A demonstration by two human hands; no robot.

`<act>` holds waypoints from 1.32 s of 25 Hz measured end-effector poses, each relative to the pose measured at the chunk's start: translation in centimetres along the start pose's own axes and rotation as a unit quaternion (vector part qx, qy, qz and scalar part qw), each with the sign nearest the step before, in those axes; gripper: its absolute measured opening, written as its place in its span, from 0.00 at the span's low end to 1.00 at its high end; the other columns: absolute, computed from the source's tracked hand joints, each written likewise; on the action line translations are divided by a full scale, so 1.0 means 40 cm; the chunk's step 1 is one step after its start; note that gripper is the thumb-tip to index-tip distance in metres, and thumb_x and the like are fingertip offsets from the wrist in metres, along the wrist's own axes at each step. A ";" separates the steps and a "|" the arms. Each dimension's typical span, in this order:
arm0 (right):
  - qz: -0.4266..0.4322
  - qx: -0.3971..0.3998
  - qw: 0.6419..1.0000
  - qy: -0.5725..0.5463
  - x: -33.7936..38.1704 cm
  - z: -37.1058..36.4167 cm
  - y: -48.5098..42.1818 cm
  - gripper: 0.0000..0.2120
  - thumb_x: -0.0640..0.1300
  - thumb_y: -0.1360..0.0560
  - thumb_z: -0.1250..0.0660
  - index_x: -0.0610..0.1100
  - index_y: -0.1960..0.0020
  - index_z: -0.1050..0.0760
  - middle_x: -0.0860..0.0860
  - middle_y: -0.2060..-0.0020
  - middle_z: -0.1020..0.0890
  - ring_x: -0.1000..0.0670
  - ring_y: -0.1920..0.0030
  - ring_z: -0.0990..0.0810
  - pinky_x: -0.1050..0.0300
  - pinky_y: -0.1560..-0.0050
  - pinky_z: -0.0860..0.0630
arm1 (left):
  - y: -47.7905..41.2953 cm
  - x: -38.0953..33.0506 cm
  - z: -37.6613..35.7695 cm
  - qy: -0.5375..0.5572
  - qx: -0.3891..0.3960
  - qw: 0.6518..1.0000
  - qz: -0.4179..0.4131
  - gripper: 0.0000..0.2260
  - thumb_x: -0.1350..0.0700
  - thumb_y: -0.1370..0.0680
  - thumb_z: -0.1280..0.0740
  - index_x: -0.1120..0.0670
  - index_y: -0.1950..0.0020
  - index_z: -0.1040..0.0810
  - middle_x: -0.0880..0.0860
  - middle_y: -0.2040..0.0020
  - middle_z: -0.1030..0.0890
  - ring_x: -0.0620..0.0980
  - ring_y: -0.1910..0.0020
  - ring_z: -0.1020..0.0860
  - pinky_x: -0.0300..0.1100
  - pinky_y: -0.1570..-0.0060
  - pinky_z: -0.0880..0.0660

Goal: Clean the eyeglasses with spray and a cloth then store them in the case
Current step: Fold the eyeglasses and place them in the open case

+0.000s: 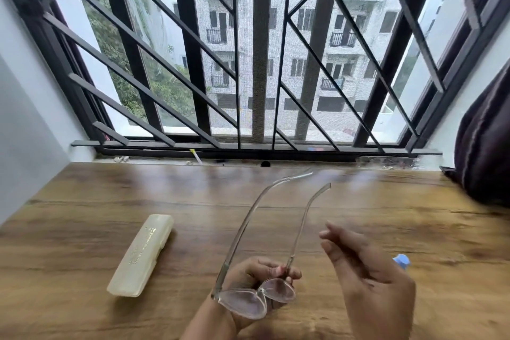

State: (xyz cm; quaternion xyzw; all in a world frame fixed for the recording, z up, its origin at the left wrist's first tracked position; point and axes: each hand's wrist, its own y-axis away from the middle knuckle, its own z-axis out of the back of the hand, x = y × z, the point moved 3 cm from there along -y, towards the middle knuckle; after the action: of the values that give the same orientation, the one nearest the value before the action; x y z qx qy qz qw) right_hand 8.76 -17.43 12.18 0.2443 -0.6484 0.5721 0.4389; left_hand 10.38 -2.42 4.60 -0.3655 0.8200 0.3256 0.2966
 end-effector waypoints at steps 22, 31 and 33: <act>-0.274 0.030 0.957 -0.086 -0.137 0.037 -0.026 0.14 0.27 0.28 0.36 0.40 0.66 0.20 0.48 0.78 0.22 0.55 0.78 0.31 0.66 0.76 0.33 | 0.180 -0.054 0.069 0.033 -0.279 0.927 -0.247 0.22 0.52 0.46 0.19 0.66 0.61 0.17 0.64 0.56 0.17 0.55 0.58 0.17 0.42 0.59 0.19; -0.258 0.068 0.963 0.033 -0.161 0.017 -0.015 0.14 0.31 0.28 0.34 0.47 0.66 0.21 0.52 0.79 0.23 0.58 0.78 0.30 0.66 0.75 0.32 | 0.174 -0.052 0.056 -0.170 -0.462 0.825 -0.279 0.09 0.62 0.37 0.24 0.54 0.58 0.15 0.49 0.61 0.15 0.43 0.57 0.18 0.37 0.52 0.23; -0.284 0.082 0.955 0.010 -0.165 0.011 -0.013 0.13 0.29 0.27 0.35 0.43 0.65 0.21 0.53 0.80 0.23 0.59 0.79 0.31 0.67 0.77 0.33 | 0.161 -0.039 0.070 -0.137 -0.453 0.841 -0.264 0.09 0.59 0.38 0.25 0.54 0.59 0.15 0.53 0.60 0.15 0.47 0.57 0.18 0.42 0.51 0.23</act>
State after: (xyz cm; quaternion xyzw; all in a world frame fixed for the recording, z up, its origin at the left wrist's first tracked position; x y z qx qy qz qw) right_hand 12.33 -19.20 6.87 0.4481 -0.4981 0.4775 0.5684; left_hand 6.86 3.66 6.08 -0.6131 0.4048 0.6168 0.2826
